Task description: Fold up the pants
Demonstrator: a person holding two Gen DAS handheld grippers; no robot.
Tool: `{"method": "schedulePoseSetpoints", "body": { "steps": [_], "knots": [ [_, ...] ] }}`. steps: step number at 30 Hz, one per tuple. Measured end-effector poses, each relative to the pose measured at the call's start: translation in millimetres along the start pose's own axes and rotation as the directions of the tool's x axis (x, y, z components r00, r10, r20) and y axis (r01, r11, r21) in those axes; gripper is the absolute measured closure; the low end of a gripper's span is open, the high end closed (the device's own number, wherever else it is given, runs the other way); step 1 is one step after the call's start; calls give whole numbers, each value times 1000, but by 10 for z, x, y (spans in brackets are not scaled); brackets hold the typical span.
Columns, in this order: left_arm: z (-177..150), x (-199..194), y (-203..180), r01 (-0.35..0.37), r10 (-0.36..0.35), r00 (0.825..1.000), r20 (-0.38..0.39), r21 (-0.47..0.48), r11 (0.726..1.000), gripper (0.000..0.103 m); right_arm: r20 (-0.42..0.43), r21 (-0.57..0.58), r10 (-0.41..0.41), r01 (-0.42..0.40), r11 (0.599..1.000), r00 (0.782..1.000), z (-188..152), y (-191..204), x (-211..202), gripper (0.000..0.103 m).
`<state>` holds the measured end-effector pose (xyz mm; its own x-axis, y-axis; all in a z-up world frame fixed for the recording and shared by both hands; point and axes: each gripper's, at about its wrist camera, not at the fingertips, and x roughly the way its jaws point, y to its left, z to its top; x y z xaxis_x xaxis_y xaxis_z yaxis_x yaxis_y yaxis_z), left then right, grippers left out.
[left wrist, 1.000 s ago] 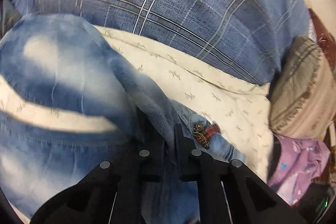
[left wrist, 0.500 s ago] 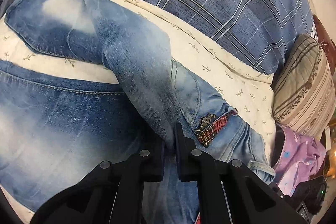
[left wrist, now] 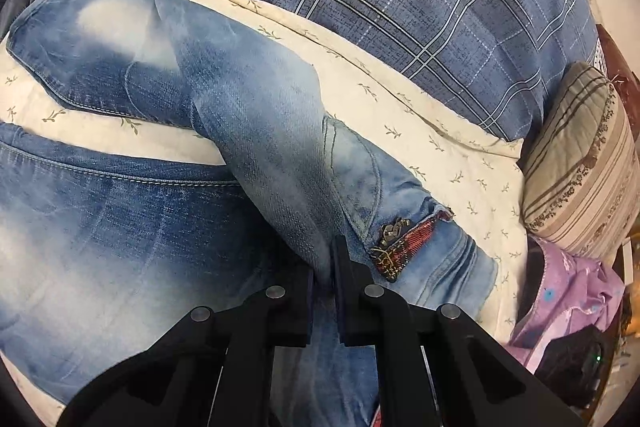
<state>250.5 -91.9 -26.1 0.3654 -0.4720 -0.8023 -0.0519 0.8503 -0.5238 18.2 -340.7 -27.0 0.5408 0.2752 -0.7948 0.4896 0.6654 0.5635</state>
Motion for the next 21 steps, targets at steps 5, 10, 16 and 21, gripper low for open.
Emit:
{"method": "schedulePoseSetpoints", "body": {
  "steps": [5, 10, 16, 21],
  "knots": [
    [-43, -173, -90, 47, -47, 999, 9, 25, 999, 97, 111, -92, -23, 34, 995, 994, 63, 129, -313, 91],
    [-202, -483, -322, 68, -73, 996, 48, 91, 994, 97, 209, -195, -45, 87, 977, 977, 63, 280, -572, 92],
    [-711, -820, -365, 155, -156, 988, -2, 123, 980, 97, 234, -227, -30, 84, 970, 972, 1, 189, -1022, 92],
    [-1203, -450, -190, 101, -82, 989, -124, 161, 982, 97, 186, -199, -233, 269, 942, 955, -225, 18, -887, 91]
  ]
}}
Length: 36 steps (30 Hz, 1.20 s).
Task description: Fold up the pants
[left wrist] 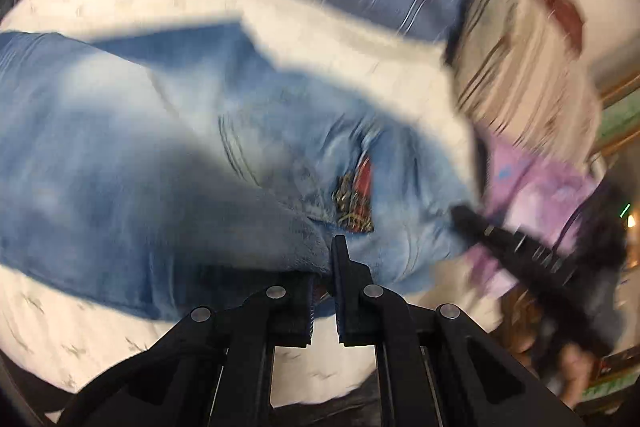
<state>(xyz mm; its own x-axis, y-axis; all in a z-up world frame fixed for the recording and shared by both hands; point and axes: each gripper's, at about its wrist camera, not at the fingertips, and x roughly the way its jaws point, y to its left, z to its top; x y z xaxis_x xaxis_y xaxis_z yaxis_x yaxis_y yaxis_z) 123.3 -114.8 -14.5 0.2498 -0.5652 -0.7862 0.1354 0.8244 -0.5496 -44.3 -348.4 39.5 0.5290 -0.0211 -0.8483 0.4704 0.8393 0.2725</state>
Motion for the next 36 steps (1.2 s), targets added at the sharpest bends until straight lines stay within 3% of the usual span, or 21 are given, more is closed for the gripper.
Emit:
{"method": "schedulePoseSetpoints", "body": {
  "steps": [2, 6, 8, 10, 12, 13, 17, 18, 19, 21, 22, 23, 25, 29, 31, 34, 36],
  "knots": [
    [-59, 78, 118, 27, -29, 999, -34, -67, 997, 97, -48, -3, -39, 39, 999, 998, -36, -22, 143, 91],
    [-68, -261, 64, 98, -96, 994, 46, -34, 995, 97, 27, -11, -25, 25, 1000, 999, -106, 8, -166, 91],
    [-113, -285, 53, 73, -73, 996, 46, -3, 997, 97, 34, -30, -52, 53, 998, 998, -161, 41, -189, 91],
    [-195, -73, 70, 15, -15, 1000, -3, 45, 999, 97, -12, -38, -108, 108, 993, 994, -225, 26, -5, 91],
    [-274, 157, 166, -19, 21, 998, -54, 43, 999, 97, -74, -86, -200, 193, 977, 977, -265, 57, 222, 89],
    [-308, 156, 200, -6, 7, 999, -41, 40, 999, 97, -101, -96, -226, 217, 971, 969, -276, 67, 295, 88],
    [-374, -97, 230, 56, -56, 998, -5, 72, 996, 88, -30, -95, -285, 281, 955, 958, -274, 77, 188, 71],
    [-392, -235, 224, 63, -64, 998, 11, 105, 992, 85, 10, -83, -279, 278, 957, 960, -287, 74, 99, 71],
    [-422, -353, 236, 56, -60, 998, 30, 127, 990, 83, 48, -77, -261, 264, 962, 964, -300, 95, 3, 69],
    [-483, -652, 323, 18, -36, 994, 107, 163, 987, 73, 163, -64, -192, 204, 977, 968, -351, 196, -274, 49],
    [-509, -807, 392, 2, -27, 989, 148, 165, 986, 70, 223, -80, -140, 162, 984, 965, -397, 290, -417, 28],
    [-533, -964, 485, -17, -14, 982, 189, 162, 987, 64, 272, -124, -76, 114, 986, 959, -451, 432, -539, 15],
    [-522, -1261, 769, -83, 49, 963, 264, 117, 990, 58, 285, -214, 1, 63, 975, 959, -523, 716, -588, 15],
    [-397, -1670, 1428, -160, 167, 933, 320, -48, 986, 56, 147, -394, 189, -117, 911, 971, -642, 1370, -380, 15],
    [-294, -1843, 1831, -177, 224, 919, 324, -168, 970, 56, 32, -471, 275, -228, 852, 961, -717, 1765, -184, 17],
    [-106, -1970, 2260, -233, 318, 908, 275, -299, 925, 56, -93, -559, 326, -320, 765, 941, -813, 2304, 81, 20],
    [-28, -2026, 2611, -214, 318, 915, 250, -367, 905, 55, -160, -605, 334, -359, 711, 929, -921, 2622, 294, 24]
  ]
}}
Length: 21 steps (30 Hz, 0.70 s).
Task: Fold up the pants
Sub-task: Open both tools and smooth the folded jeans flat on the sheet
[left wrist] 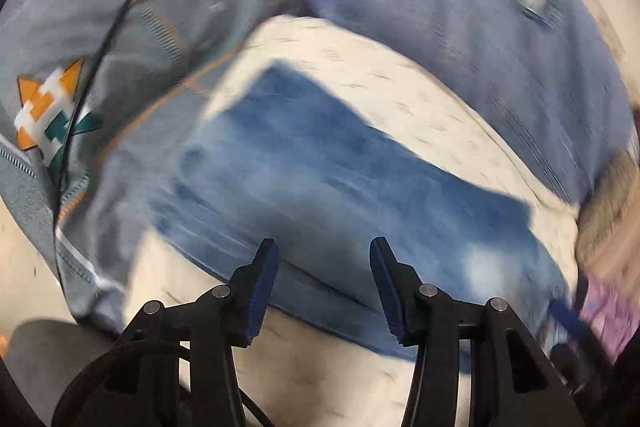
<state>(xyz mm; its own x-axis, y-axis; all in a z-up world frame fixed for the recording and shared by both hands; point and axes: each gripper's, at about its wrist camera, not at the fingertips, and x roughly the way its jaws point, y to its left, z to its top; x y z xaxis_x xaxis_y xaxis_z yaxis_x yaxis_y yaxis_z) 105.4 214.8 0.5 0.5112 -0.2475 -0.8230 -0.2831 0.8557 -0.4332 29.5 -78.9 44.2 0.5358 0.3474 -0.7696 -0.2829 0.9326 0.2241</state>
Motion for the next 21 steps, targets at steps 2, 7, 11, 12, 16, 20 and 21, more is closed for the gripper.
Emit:
{"method": "schedulePoseSetpoints", "body": {
  "steps": [2, 7, 11, 12, 16, 20, 21],
  "knots": [
    [71, 107, 141, 9, -11, 1000, -25, -45, 999, 55, -37, -17, 38, -38, 999, 999, 17, 154, 263, 33],
    [136, 300, 630, 68, -83, 994, -71, -190, 979, 57, -159, -135, 57, -79, 988, 986, -124, 447, 1008, 40],
    [211, 371, 724, 63, -78, 995, -66, -206, 977, 56, -208, -204, 0, -43, 978, 978, -214, 591, 1394, 43],
    [192, 408, 728, 55, -73, 994, -76, -207, 977, 58, -199, -228, -27, -19, 973, 980, -235, 623, 1433, 45],
    [248, 588, 520, 4, -13, 999, -44, -187, 982, 67, -129, -301, -145, 101, 948, 981, -376, 698, 1434, 72],
    [273, 640, 440, -6, 4, 1000, -9, -205, 979, 97, -98, -345, -170, 127, 930, 980, -422, 788, 1382, 95],
    [265, 577, 439, 15, -12, 1000, 16, -204, 979, 99, -90, -345, -166, 126, 930, 982, -414, 807, 1345, 98]
  ]
}}
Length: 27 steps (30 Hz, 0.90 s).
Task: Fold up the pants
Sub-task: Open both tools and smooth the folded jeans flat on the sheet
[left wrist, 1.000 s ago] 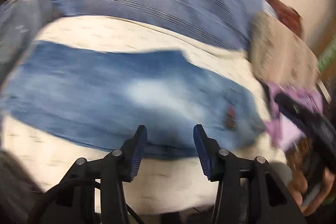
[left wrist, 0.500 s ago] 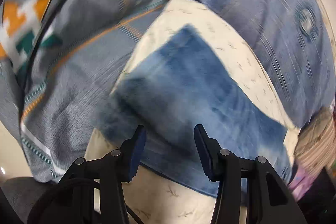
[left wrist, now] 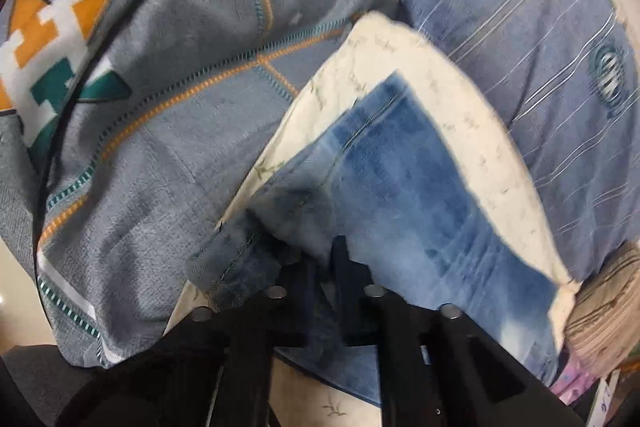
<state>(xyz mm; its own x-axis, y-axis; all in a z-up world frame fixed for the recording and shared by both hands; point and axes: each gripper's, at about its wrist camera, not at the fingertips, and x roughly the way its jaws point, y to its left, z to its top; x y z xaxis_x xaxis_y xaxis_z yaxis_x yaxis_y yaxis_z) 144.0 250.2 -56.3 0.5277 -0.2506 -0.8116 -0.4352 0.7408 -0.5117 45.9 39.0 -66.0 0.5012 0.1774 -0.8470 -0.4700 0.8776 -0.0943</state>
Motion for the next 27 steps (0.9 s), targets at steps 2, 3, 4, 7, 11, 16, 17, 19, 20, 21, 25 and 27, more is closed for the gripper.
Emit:
{"method": "schedulePoseSetpoints", "body": {
  "steps": [2, 3, 4, 7, 11, 16, 17, 19, 20, 21, 25, 27],
  "knots": [
    [-62, -230, -20, 50, -52, 996, 70, 31, 998, 99, 21, 23, 20, -21, 1000, 1000, 30, -19, -79, 100],
    [-115, -376, -48, 67, -74, 991, 114, 62, 996, 99, 34, 27, 32, -33, 999, 999, 75, -19, -135, 100],
    [-169, -470, -71, 61, -73, 987, 144, 90, 994, 99, 42, 26, 42, -43, 999, 998, 86, -21, -204, 101],
    [-330, -463, -95, -57, 34, 986, 163, 141, 988, 99, 63, 35, 83, -85, 996, 995, 74, 2, -356, 101],
    [-352, -103, 18, -131, 129, 991, 26, 101, 986, 98, -38, 60, 97, -95, 994, 995, -72, 36, -14, 101],
    [-364, -118, -13, -160, 155, 987, 48, 120, 980, 95, -12, 81, 100, -99, 992, 995, -22, 40, -76, 100],
    [-376, -67, 6, -170, 168, 985, 29, 119, 978, 94, -20, 85, 104, -102, 991, 994, -29, 41, -62, 99],
    [-366, -59, 30, -160, 159, 987, 20, 99, 982, 93, -57, 97, 116, -110, 989, 992, -83, 43, 43, 99],
    [-368, -93, 34, -159, 156, 987, 33, 94, 983, 91, -47, 111, 120, -114, 987, 992, -96, 31, 38, 97],
    [-382, -129, 37, -166, 162, 986, 50, 90, 982, 88, -42, 124, 130, -124, 985, 991, -105, 19, 2, 95],
    [-489, -327, 44, -201, 188, 975, 118, 106, 974, 74, -17, 178, 174, -168, 970, 985, -80, -77, -155, 75],
    [-616, -516, -4, -216, 188, 963, 195, 132, 967, 67, -2, 225, 179, -174, 959, 984, -95, -167, -256, 65]
  ]
}}
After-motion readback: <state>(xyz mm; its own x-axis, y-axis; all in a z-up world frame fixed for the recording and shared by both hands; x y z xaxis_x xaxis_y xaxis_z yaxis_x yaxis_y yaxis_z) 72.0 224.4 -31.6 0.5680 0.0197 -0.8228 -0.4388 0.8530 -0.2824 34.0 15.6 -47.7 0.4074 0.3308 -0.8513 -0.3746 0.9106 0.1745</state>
